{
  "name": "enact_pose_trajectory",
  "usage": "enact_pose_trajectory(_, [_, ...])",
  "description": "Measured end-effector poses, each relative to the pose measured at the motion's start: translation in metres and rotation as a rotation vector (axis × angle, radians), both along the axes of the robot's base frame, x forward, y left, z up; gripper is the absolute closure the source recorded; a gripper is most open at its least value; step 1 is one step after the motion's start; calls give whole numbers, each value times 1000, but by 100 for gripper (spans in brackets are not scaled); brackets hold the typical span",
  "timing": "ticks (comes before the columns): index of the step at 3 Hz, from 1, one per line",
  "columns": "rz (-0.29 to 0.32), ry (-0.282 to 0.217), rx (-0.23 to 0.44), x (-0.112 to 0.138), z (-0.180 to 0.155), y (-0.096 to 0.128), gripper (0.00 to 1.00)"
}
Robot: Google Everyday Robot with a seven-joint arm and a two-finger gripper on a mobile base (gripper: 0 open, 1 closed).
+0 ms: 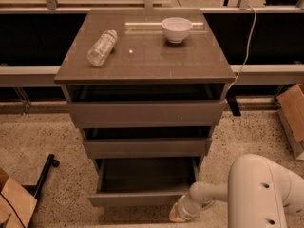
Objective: Close bottom drawer
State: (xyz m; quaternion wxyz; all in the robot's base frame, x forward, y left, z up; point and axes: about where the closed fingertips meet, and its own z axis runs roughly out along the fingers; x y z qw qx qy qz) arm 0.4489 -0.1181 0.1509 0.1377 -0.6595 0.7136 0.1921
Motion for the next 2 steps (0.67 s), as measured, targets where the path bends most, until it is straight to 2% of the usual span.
enact_pose_trajectory(1, [-7, -25, 3, 15, -8, 3, 100])
enact_pose_trajectory(2, [66, -88, 2, 55, -11, 20, 100])
